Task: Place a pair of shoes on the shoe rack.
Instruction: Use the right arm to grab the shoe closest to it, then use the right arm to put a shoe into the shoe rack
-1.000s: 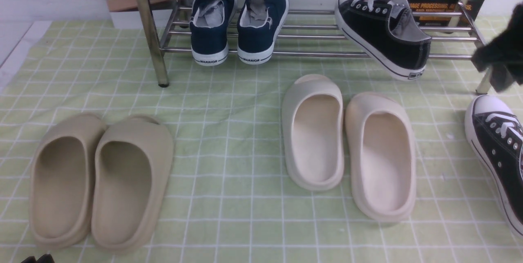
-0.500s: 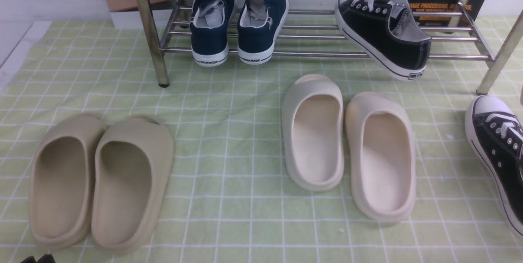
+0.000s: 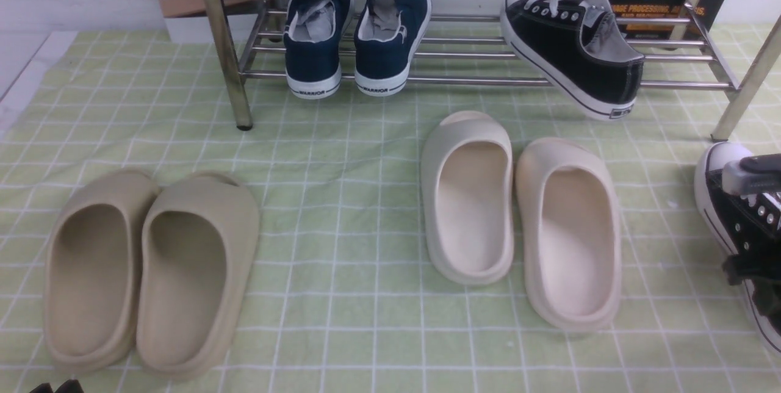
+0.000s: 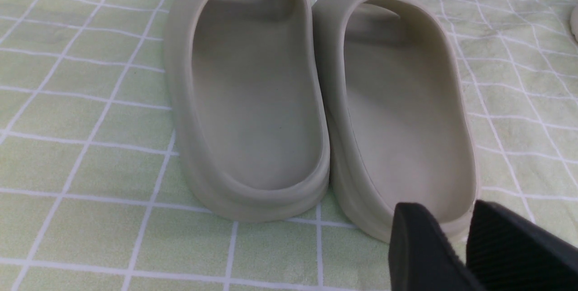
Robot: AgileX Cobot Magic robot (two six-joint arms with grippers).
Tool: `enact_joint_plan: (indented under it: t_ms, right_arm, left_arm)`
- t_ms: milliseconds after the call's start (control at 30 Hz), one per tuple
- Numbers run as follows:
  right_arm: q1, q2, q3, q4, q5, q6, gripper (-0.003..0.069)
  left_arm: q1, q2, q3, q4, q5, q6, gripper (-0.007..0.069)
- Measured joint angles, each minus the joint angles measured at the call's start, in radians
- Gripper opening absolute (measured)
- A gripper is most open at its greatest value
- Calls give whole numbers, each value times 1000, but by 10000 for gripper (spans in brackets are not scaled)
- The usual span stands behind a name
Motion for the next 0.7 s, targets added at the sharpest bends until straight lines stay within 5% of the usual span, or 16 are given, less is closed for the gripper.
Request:
enact_joint_plan:
  t_ms: [167, 700]
  right_arm:
    - [0, -14, 0, 2, -2, 0, 20]
    - [125, -188, -260, 15, 232, -36, 20]
  left_arm:
    - [0, 0, 0, 0, 0, 0, 194]
    - [0, 0, 0, 0, 0, 0, 204]
